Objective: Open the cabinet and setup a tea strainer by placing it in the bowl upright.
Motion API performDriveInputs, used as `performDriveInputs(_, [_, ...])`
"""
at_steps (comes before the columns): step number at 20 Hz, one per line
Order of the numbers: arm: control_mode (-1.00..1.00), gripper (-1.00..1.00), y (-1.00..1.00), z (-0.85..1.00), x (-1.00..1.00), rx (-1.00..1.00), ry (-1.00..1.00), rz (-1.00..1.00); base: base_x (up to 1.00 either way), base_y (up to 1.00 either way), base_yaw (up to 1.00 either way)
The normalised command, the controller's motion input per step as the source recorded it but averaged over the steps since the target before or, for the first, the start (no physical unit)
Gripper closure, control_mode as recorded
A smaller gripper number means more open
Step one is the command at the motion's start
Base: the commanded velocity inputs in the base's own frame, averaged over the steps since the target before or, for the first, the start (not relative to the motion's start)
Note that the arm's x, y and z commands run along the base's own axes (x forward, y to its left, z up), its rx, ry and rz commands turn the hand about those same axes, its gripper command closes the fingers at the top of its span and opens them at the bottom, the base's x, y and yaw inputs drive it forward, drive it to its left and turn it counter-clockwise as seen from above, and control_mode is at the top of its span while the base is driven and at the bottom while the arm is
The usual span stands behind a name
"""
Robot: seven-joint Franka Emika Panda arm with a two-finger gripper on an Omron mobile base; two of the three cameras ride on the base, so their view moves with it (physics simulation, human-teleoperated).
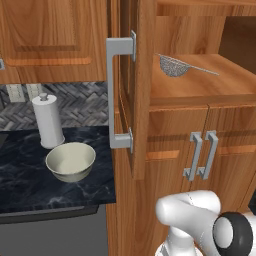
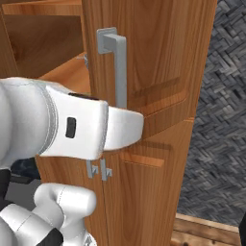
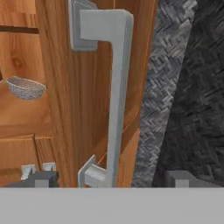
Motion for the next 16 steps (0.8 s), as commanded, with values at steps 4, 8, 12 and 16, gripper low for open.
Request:
performDriveInputs(4, [-1.00, -1.00, 0.88, 0.02, -0.32, -0.28, 0.16, -0.22, 0.00, 0.00, 0.00])
performDriveInputs(8, [-1.00, -1.00, 0.97, 0.00, 0.01, -0.29, 0.26, -0.17, 0.00, 0.00, 0.00])
performDriveInputs(12, [-1.00, -1.00, 0.94, -0.01, 0.26, -0.22, 0.10, -0.16, 0.00, 0.00, 0.00])
performDriveInputs(16, [-1.00, -1.00, 0.44, -0.03, 0.69, -0.10, 0.02, -0.02, 0.00, 0.00, 0.00])
